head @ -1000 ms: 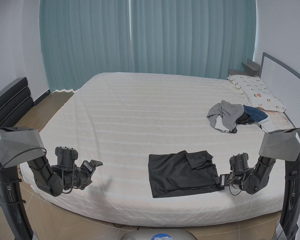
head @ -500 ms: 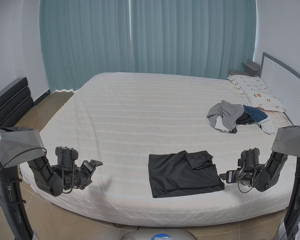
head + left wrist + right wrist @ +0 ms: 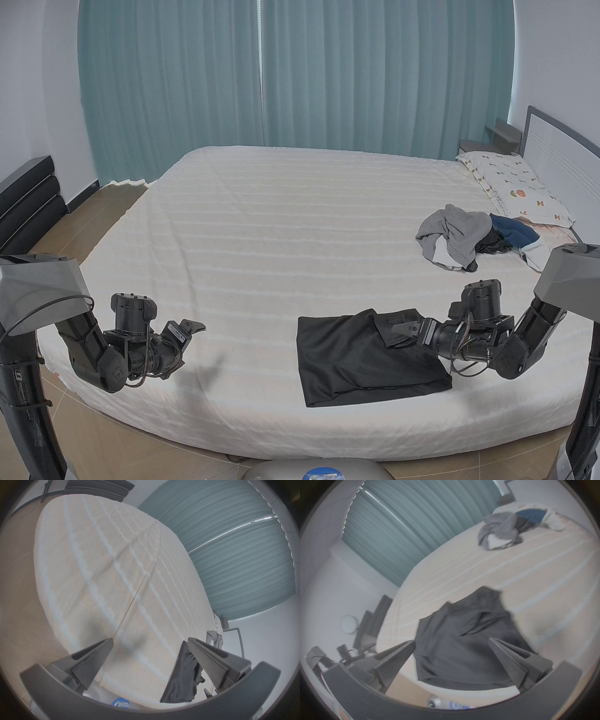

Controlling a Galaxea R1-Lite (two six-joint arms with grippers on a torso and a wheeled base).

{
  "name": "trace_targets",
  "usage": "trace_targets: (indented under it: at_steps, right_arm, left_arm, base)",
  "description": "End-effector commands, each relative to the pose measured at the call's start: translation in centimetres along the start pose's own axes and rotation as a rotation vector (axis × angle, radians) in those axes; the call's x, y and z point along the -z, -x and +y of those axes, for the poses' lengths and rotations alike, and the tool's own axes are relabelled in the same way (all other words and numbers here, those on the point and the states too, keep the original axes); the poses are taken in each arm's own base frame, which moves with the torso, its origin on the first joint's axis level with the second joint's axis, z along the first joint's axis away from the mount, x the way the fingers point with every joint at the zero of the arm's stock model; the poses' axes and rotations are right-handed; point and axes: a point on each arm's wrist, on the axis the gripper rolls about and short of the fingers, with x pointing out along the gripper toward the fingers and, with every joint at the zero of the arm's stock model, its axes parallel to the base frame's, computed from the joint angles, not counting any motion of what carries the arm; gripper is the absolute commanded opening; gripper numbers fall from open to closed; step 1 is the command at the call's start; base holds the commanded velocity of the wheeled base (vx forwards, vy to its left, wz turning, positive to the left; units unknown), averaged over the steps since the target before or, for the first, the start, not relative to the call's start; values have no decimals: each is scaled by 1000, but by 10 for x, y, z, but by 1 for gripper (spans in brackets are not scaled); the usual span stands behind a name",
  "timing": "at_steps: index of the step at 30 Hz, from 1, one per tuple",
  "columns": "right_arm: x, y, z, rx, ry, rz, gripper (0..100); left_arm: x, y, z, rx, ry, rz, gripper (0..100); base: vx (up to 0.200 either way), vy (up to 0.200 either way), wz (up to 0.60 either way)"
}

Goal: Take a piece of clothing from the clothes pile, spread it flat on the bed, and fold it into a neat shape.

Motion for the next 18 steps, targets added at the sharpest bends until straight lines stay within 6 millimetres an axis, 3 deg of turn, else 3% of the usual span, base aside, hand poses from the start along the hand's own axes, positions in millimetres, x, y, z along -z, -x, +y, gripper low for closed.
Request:
trace_targets:
  at_steps: [1, 5, 10, 13, 18]
  right_arm:
    - [15, -16, 22, -88, 4, 77, 100]
    - [29, -34, 25, -74, 16, 141, 100]
    - [22, -43, 30, -69, 16, 149, 100]
    - [19, -57, 29, -47, 4, 182, 100]
    - [37, -70, 26, -31, 30, 227, 100]
  left_arm:
    - [0, -1, -1, 1, -3, -2, 100]
    - [1, -1, 0, -3, -4, 0, 100]
    - [1, -1, 1, -4, -4, 1, 100]
    - [1, -1, 1, -4, -4, 1, 100]
    - [1, -2, 1, -4, -4, 1, 100]
  base:
    - [0, 0, 0]
    - [0, 0, 0]
    - [0, 0, 0]
    - [0, 0, 0]
    - [0, 0, 0]
